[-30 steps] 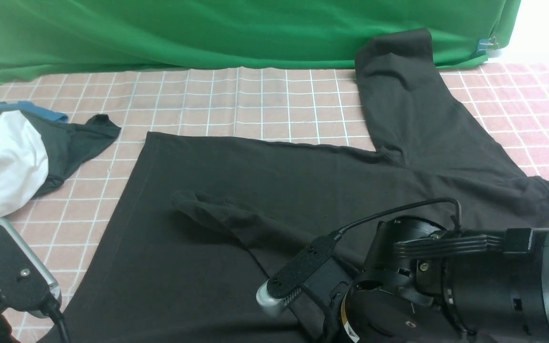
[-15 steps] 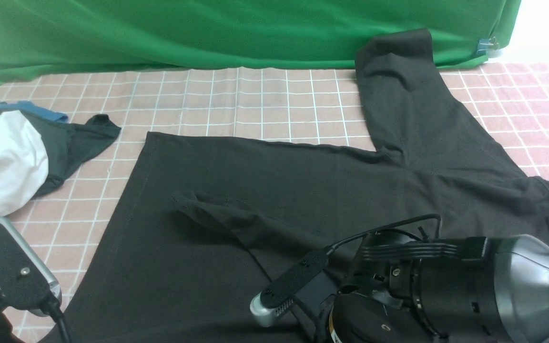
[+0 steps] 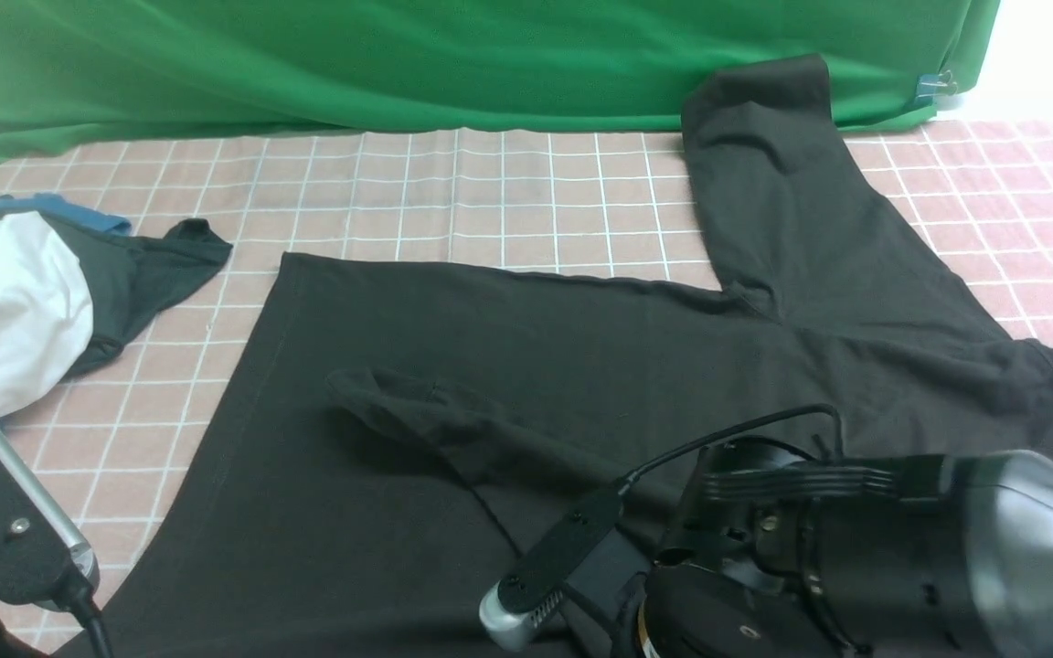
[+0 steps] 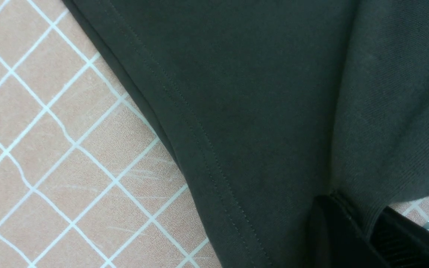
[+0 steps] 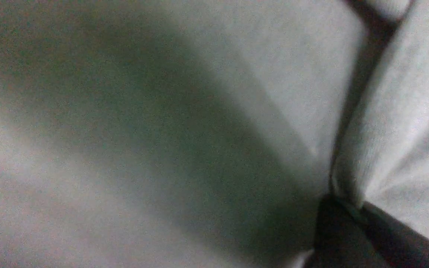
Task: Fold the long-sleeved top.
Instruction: Use your right arm to clamp the cuff farthest to him
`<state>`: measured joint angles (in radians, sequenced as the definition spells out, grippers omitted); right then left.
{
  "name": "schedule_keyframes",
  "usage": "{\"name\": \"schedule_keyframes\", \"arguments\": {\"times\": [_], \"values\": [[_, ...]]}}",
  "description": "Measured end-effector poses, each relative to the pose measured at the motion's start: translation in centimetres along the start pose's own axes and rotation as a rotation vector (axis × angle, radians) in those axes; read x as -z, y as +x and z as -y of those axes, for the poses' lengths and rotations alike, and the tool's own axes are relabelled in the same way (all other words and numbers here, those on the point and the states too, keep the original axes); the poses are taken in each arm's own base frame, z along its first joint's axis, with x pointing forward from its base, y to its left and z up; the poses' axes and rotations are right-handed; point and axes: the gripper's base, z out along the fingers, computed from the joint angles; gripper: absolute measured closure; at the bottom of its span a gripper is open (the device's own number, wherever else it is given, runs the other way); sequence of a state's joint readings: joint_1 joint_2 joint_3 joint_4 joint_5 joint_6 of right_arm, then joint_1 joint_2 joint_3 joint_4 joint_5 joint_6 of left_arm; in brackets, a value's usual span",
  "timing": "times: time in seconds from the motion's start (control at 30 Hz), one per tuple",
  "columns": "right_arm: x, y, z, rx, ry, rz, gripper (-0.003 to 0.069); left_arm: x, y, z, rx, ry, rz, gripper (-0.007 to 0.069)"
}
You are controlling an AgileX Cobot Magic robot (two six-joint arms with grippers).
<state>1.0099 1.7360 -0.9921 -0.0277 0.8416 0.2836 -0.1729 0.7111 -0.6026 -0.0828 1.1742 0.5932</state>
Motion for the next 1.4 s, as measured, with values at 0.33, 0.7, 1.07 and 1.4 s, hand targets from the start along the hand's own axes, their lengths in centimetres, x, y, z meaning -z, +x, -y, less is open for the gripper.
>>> {"name": "schedule_keyframes", "arguments": {"times": [0.33, 0.7, 1.07, 1.4], "values": [[3.2, 2.3, -3.2, 0.114, -0.036, 0.016, 0.0615, 0.0, 0.0, 0.0, 0.000, -0.001, 0.000, 0.0589], [3.3, 2.7, -3.5, 0.106, -0.033, -0.013, 0.0297, 0.0, 0.2, 0.1, -0.001, 0.012, -0.021, 0.0589], [10.9, -1.3, 3.0, -0.002, 0.214, 0.306, 0.0216, 0.0, 0.3, 0.1, -0.004, 0.015, -0.038, 0.0589], [11.5, -2.8, 17.7, -0.470, 0.147, 0.442, 0.0247, 0.0, 0.4, 0.1, -0.006, 0.011, -0.042, 0.0589]]}}
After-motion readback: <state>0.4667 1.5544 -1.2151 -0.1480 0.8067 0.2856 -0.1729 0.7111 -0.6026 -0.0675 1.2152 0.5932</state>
